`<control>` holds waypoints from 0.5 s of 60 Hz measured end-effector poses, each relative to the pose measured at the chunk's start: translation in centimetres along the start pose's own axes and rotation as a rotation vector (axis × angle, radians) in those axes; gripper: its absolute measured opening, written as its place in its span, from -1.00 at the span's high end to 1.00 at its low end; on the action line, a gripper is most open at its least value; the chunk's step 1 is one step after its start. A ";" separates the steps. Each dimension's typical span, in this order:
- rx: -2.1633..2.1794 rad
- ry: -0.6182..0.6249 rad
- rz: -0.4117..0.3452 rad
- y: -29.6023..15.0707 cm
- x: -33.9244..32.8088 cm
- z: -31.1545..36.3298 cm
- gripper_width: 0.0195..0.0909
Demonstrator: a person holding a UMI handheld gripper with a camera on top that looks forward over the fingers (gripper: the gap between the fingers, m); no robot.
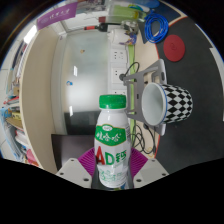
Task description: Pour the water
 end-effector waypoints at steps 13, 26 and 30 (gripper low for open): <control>0.176 0.032 0.023 -0.9 0.9 -0.8 0.37; 0.244 0.079 0.051 -0.6 1.1 -1.7 0.38; 0.246 0.082 0.057 -0.5 1.0 -1.6 0.37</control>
Point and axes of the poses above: the point between the fingertips, and its own axes, seen from behind it with the camera up: z to the left, y down, x forward, the way the camera looks, the point moved 9 cm from there along -x, backward, against the way the camera looks, and after that the axes turned 12 degrees about x, right-handed, at the moved point
